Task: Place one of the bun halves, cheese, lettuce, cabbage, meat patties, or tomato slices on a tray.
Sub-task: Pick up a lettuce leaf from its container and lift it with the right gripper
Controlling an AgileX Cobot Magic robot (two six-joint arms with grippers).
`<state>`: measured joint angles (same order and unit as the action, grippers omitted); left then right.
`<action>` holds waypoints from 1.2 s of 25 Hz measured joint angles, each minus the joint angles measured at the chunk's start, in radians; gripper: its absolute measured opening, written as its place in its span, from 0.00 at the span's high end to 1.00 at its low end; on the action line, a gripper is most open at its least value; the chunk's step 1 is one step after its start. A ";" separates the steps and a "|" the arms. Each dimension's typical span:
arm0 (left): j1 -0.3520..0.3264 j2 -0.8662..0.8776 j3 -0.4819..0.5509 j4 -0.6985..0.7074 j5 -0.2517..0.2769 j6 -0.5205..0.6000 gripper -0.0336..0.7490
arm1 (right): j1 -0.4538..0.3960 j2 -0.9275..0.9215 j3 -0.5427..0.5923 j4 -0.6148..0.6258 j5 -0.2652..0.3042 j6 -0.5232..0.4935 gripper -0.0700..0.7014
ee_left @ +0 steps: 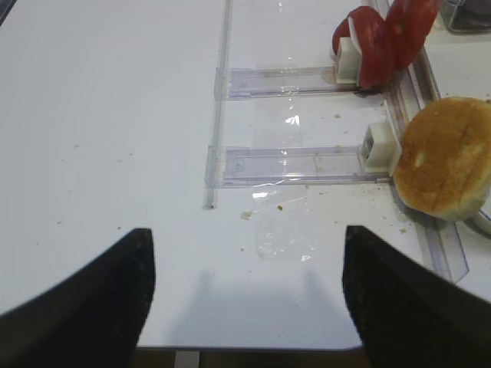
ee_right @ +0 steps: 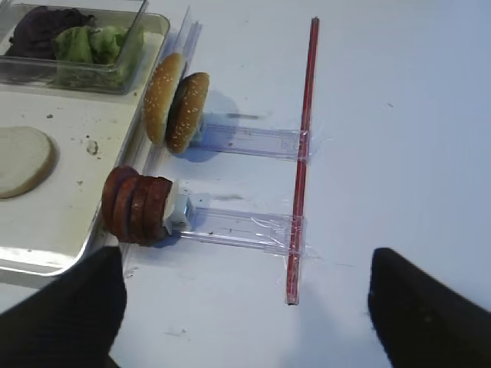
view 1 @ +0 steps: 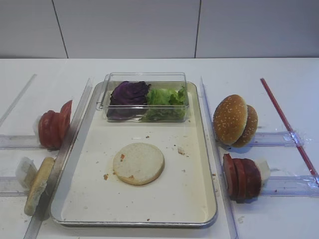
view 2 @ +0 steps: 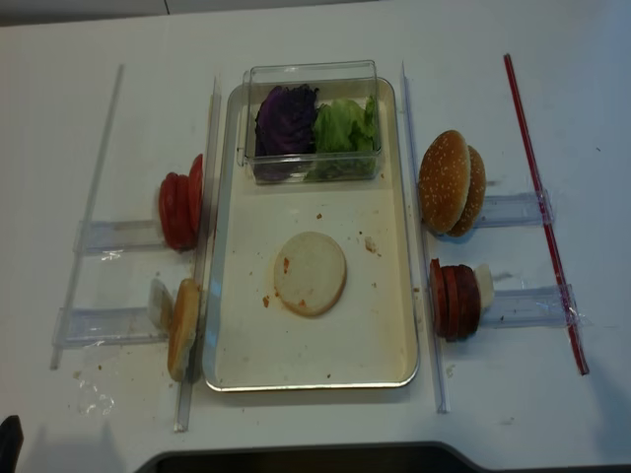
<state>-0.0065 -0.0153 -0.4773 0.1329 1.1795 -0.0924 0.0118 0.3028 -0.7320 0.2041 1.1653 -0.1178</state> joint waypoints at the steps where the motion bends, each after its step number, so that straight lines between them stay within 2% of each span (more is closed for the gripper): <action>1: 0.000 0.000 0.000 0.000 0.000 0.000 0.35 | 0.000 0.033 -0.019 0.006 0.007 0.000 0.08; 8: 0.000 0.000 0.000 0.000 0.000 0.000 0.35 | 0.000 0.257 -0.157 0.072 0.046 -0.032 0.08; 21: 0.000 0.000 0.000 0.000 0.000 0.000 0.35 | 0.000 0.623 -0.365 0.208 0.065 -0.155 0.09; 24: 0.000 0.000 0.000 0.000 0.000 0.000 0.32 | 0.000 0.726 -0.426 0.253 0.084 -0.186 0.09; 27: 0.000 0.000 0.000 0.000 0.000 0.000 0.23 | 0.005 0.831 -0.505 0.279 0.088 -0.206 0.09; 30: 0.000 0.000 0.000 0.000 0.000 0.000 0.20 | 0.042 0.930 -0.588 0.277 0.088 -0.210 0.09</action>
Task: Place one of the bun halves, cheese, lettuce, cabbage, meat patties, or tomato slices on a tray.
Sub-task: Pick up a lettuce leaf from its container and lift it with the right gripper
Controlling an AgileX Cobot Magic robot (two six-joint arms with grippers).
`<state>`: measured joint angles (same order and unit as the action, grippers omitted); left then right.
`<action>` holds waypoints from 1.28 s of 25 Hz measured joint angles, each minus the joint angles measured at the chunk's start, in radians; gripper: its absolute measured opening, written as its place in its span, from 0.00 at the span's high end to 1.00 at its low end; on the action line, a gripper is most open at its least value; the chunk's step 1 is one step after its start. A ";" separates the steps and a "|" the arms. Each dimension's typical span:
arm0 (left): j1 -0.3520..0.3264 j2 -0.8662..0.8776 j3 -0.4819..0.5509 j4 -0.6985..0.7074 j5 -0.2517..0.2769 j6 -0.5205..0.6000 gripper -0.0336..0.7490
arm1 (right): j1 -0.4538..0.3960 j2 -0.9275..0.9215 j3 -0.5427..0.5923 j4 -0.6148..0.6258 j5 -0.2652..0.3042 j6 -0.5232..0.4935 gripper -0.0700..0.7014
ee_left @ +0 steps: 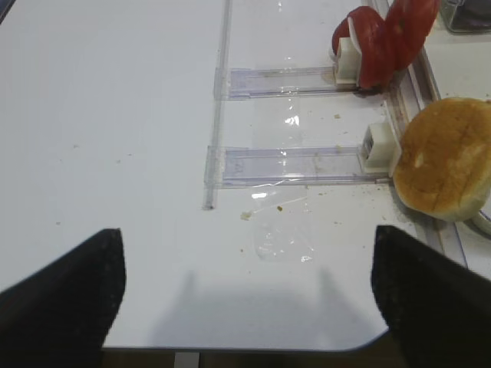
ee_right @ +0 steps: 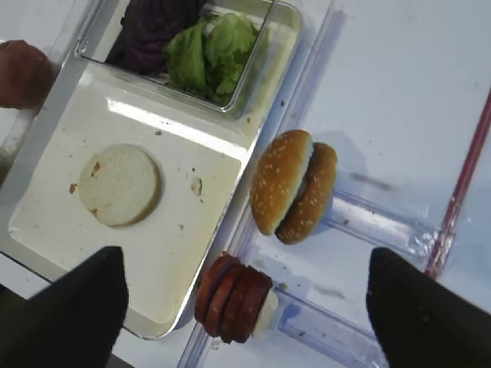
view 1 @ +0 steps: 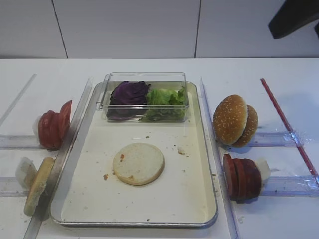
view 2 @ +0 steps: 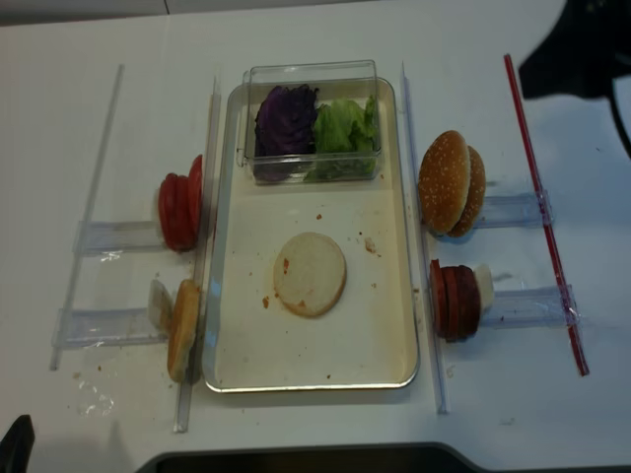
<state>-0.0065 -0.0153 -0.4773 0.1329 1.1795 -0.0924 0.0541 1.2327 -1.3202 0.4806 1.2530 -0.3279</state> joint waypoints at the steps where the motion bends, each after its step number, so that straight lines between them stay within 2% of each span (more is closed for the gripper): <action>1: 0.000 0.000 0.000 0.000 0.000 0.000 0.20 | 0.023 0.034 -0.031 -0.008 0.000 0.000 0.09; 6: 0.000 0.000 0.000 0.000 0.000 0.000 0.19 | 0.138 0.202 -0.197 -0.053 0.000 0.028 0.11; 10: 0.000 0.000 0.000 0.000 0.000 0.000 0.19 | 0.194 0.341 -0.328 -0.071 0.000 0.044 0.12; 20: 0.000 0.000 0.000 0.000 0.000 0.000 0.19 | 0.342 0.621 -0.563 -0.127 -0.002 0.069 0.13; 27: 0.000 0.000 0.000 0.000 0.000 0.000 0.19 | 0.370 0.778 -0.663 -0.140 -0.002 0.070 0.13; 32: 0.000 0.000 0.000 -0.002 0.000 0.000 0.19 | 0.370 0.844 -0.693 -0.143 -0.006 0.052 0.13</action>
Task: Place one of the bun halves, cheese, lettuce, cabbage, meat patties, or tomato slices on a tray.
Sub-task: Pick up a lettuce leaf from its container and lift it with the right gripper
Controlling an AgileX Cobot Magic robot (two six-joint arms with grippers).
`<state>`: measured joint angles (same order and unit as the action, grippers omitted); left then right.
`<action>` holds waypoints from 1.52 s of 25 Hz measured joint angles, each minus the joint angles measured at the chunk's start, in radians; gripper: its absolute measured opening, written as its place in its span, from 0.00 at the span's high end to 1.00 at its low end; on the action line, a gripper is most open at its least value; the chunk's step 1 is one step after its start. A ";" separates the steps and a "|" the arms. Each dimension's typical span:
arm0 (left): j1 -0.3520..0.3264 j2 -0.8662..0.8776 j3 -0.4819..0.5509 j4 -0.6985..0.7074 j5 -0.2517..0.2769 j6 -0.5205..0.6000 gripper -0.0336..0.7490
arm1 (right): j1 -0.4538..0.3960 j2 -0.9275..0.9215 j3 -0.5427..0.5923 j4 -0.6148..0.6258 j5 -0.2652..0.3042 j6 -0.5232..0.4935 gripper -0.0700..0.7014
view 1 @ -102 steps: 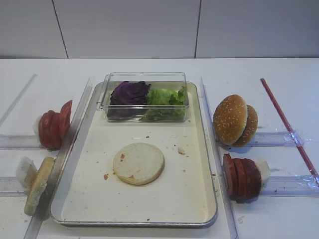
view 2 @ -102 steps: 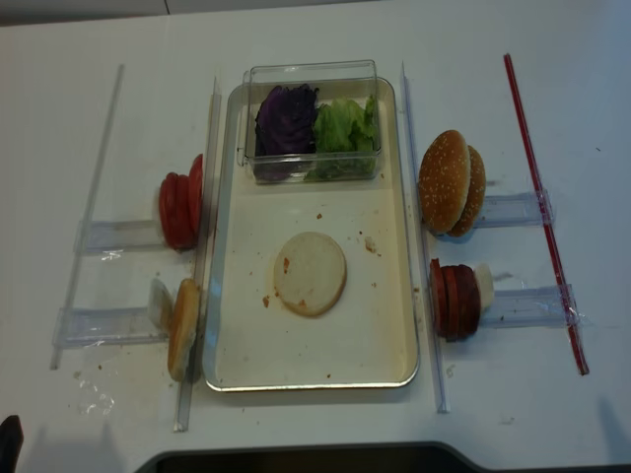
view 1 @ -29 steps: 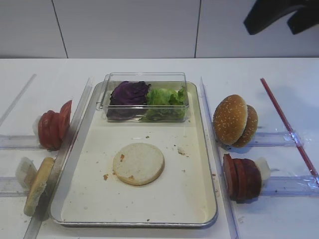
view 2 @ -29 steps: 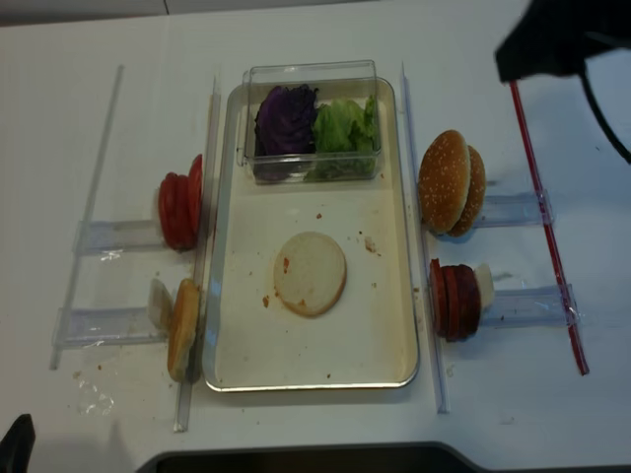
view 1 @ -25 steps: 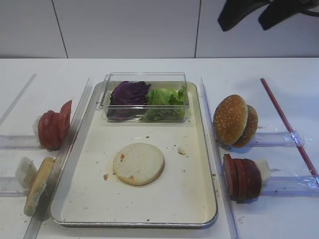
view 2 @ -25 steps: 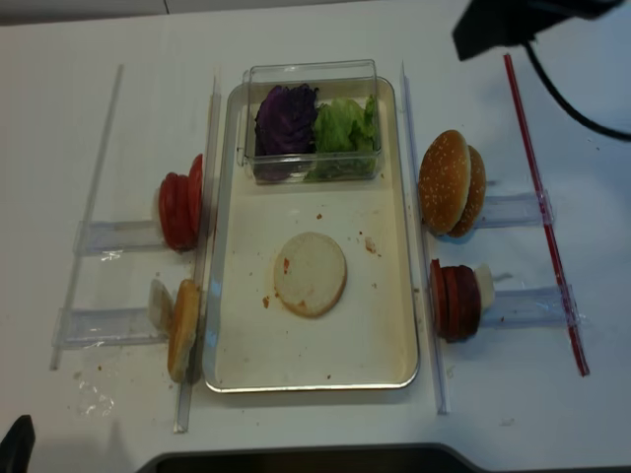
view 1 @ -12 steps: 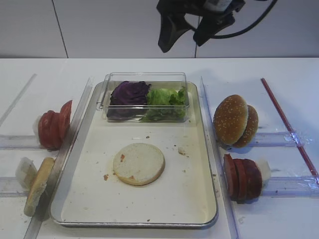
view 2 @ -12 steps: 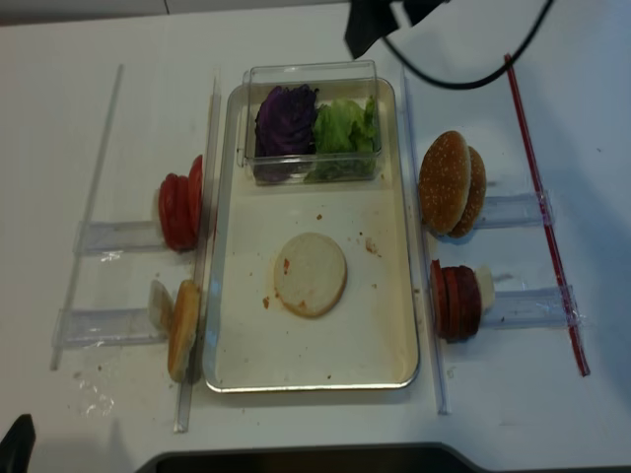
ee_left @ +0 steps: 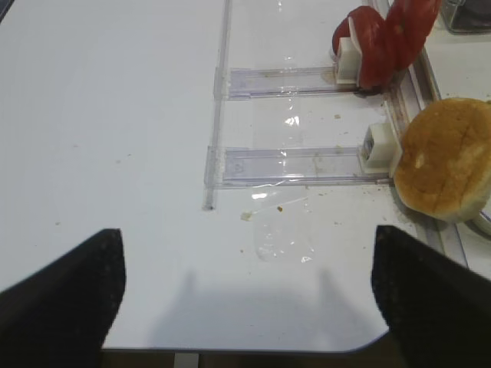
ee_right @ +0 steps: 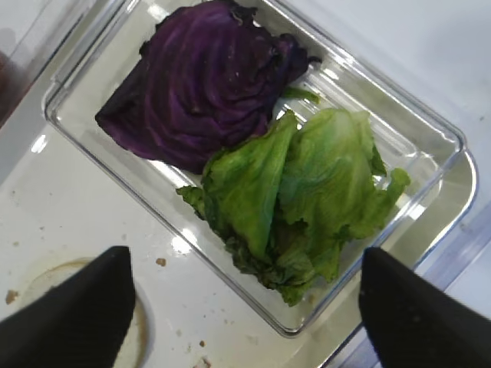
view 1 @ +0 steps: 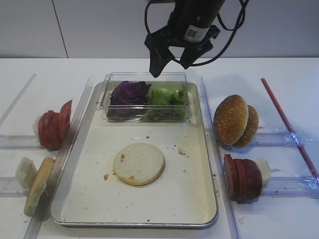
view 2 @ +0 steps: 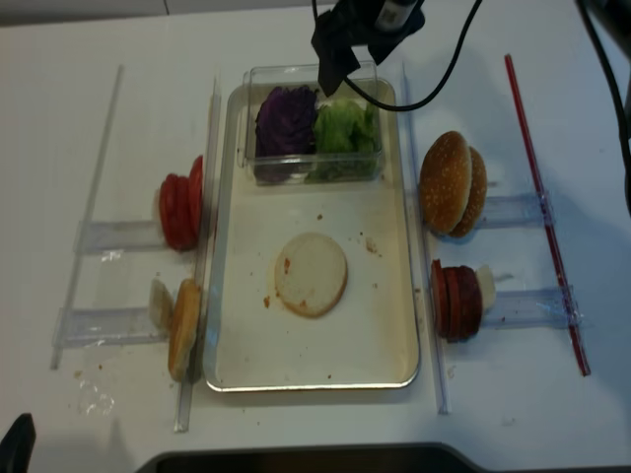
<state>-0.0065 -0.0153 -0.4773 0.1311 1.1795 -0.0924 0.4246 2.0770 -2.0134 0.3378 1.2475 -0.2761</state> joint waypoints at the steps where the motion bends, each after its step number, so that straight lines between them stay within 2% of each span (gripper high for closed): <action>1: 0.000 0.000 0.000 0.000 0.000 0.000 0.19 | 0.000 0.009 0.000 0.000 0.000 -0.009 0.13; 12: 0.000 0.000 0.000 0.000 0.000 0.000 0.19 | 0.002 0.107 -0.049 -0.013 -0.004 -0.093 0.21; 17: 0.000 0.000 0.000 0.000 0.000 0.000 0.19 | 0.002 0.132 -0.054 -0.006 -0.004 -0.145 0.28; 27: 0.000 0.000 0.000 0.000 0.000 0.000 0.19 | 0.002 0.165 -0.058 0.000 -0.006 -0.182 0.30; 38: 0.000 0.000 0.000 0.000 0.000 0.000 0.19 | 0.002 0.199 -0.059 0.002 -0.054 -0.205 0.34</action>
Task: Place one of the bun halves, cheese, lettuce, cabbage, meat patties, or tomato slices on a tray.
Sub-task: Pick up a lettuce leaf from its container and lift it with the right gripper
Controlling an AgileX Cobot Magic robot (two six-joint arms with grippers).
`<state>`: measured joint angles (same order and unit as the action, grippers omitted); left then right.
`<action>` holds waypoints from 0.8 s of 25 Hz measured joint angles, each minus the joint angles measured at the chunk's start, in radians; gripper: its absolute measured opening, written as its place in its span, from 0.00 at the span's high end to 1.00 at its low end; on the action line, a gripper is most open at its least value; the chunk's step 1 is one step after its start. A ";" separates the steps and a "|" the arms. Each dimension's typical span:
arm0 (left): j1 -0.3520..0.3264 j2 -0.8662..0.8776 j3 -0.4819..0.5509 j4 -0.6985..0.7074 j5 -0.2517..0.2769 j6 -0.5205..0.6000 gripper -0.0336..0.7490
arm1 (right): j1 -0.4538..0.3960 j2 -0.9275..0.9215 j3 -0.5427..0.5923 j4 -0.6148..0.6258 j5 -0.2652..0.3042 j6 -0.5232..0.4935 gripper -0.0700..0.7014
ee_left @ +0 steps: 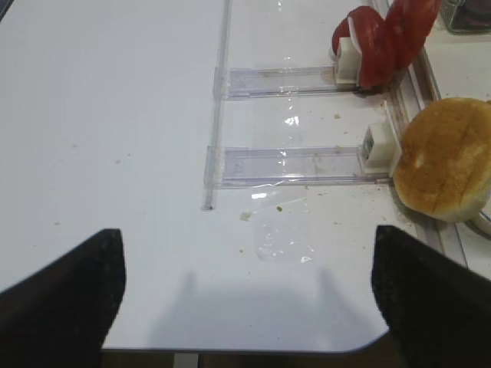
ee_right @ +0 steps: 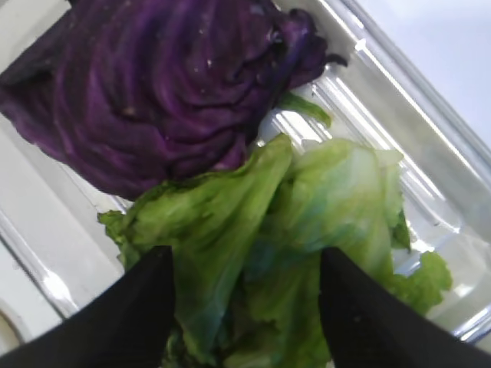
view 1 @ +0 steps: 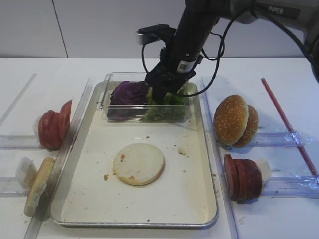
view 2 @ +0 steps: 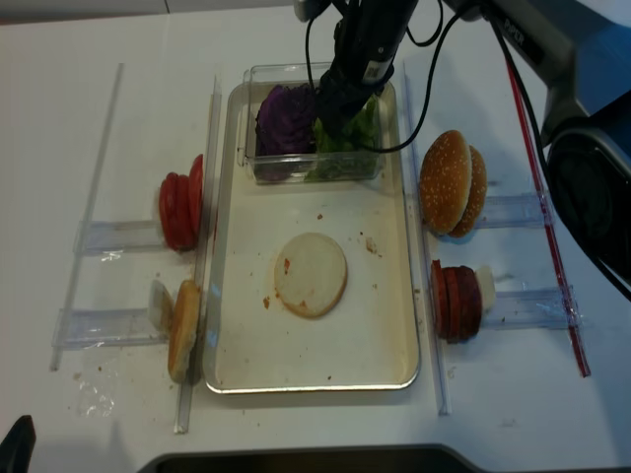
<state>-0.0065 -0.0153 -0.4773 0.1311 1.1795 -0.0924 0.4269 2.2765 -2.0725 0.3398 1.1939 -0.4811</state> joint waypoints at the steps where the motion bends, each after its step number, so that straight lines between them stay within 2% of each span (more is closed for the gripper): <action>1: 0.000 0.000 0.000 0.000 0.000 0.000 0.19 | 0.000 0.004 0.000 0.000 0.000 -0.001 0.34; 12: 0.000 0.000 0.000 0.000 0.000 0.000 0.19 | 0.000 0.049 -0.010 0.010 -0.004 -0.005 0.38; 20: 0.000 0.000 0.000 0.000 0.000 0.000 0.19 | 0.004 0.049 -0.012 0.012 0.023 -0.005 0.54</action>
<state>-0.0065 -0.0153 -0.4773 0.1311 1.1795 -0.0924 0.4311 2.3252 -2.0840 0.3521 1.2166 -0.4858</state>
